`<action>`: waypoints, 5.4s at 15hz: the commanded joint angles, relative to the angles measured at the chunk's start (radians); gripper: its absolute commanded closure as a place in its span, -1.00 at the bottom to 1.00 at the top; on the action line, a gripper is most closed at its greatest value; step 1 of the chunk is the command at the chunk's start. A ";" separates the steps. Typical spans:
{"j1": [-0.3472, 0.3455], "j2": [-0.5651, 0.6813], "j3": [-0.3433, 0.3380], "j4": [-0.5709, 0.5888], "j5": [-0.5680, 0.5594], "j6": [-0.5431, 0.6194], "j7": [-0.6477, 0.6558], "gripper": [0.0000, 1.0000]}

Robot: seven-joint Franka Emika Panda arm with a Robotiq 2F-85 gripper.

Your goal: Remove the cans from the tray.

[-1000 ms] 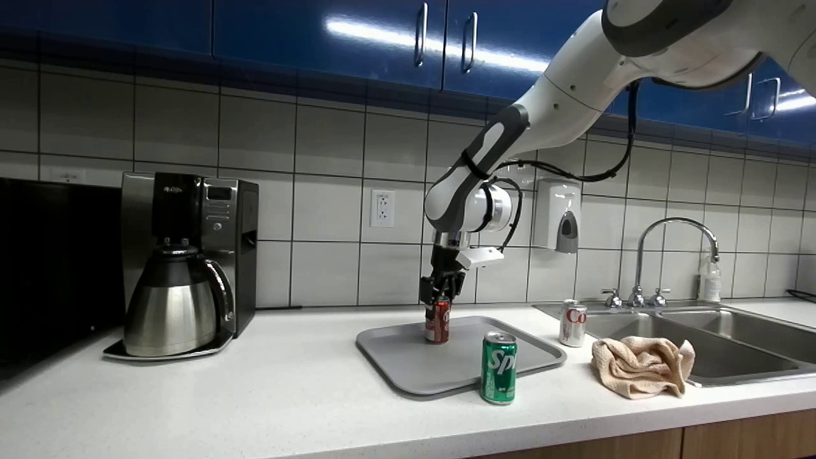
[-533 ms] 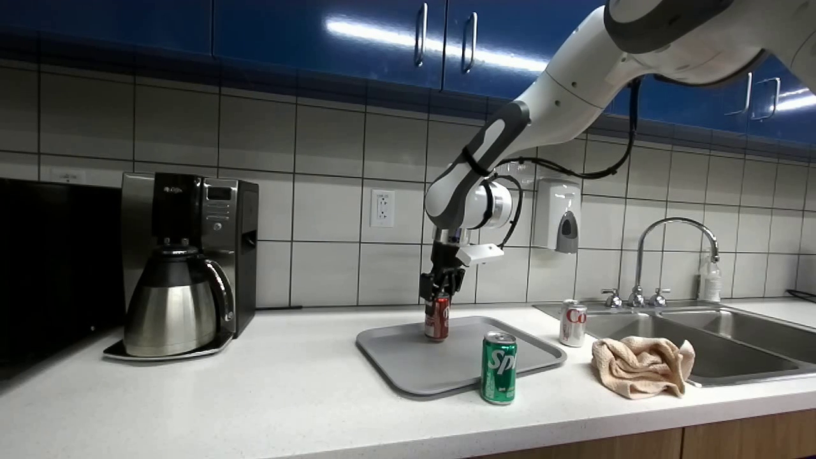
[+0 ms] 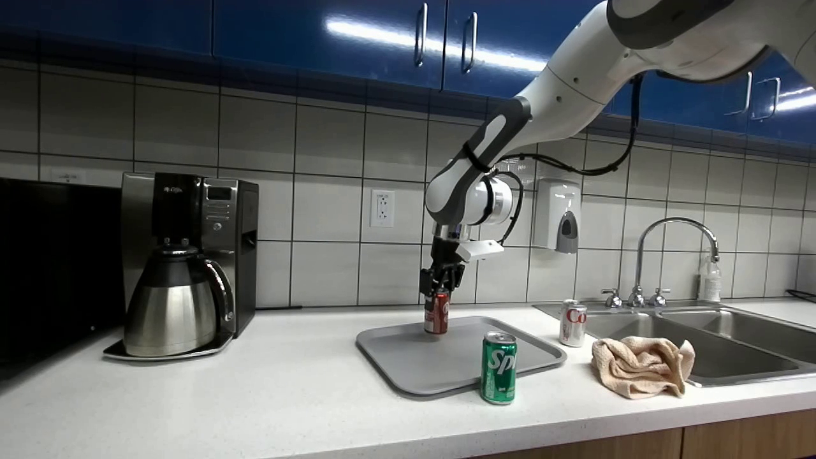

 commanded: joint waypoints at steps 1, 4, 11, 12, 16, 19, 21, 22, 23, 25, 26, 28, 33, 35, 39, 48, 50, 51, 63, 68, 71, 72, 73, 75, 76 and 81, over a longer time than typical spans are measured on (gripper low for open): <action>-0.006 -0.035 0.003 -0.015 -0.018 -0.002 0.016 0.23; -0.004 -0.036 0.001 -0.015 -0.018 -0.004 0.021 0.23; -0.006 -0.034 0.004 -0.015 -0.018 0.002 0.015 0.23; -0.006 -0.034 0.003 -0.015 -0.018 0.006 0.016 0.23; -0.039 -0.044 -0.002 -0.011 -0.006 -0.005 -0.004 0.23; -0.064 -0.054 -0.008 -0.017 -0.002 0.005 -0.009 0.23; -0.075 -0.062 -0.010 -0.021 -0.003 0.008 -0.008 0.23; -0.081 -0.064 -0.011 -0.022 -0.002 0.009 -0.009 0.23; -0.084 -0.067 -0.013 -0.025 -0.003 0.012 -0.007 0.23; -0.091 -0.069 -0.017 -0.026 -0.003 0.013 -0.006 0.23; -0.091 -0.068 -0.022 -0.025 -0.007 0.016 -0.002 0.23; -0.096 -0.066 -0.029 -0.021 -0.007 0.016 0.001 0.23; -0.114 -0.058 -0.046 -0.011 -0.003 0.020 0.003 0.23; -0.121 -0.056 -0.051 -0.009 -0.002 0.023 0.002 0.23; -0.139 -0.050 -0.057 0.002 0.003 0.021 0.000 0.23; -0.172 -0.024 -0.070 0.047 0.013 0.008 0.004 0.23; -0.176 -0.016 -0.075 0.063 0.014 0.003 0.007 0.23; -0.178 -0.011 -0.078 0.071 0.014 0.001 0.009 0.23; -0.206 0.061 -0.099 0.165 0.034 -0.025 0.039 0.23; -0.231 0.098 -0.098 0.220 0.069 -0.056 0.057 0.23; -0.245 0.122 -0.101 0.259 0.092 -0.084 0.065 0.23; -0.249 0.130 -0.103 0.273 0.098 -0.096 0.071 0.23; -0.252 0.138 -0.105 0.288 0.103 -0.108 0.077 0.23; -0.254 0.153 -0.112 0.313 0.106 -0.126 0.089 0.23; -0.252 0.161 -0.118 0.327 0.104 -0.138 0.098 0.23; -0.246 0.198 -0.133 0.395 0.098 -0.192 0.129 0.23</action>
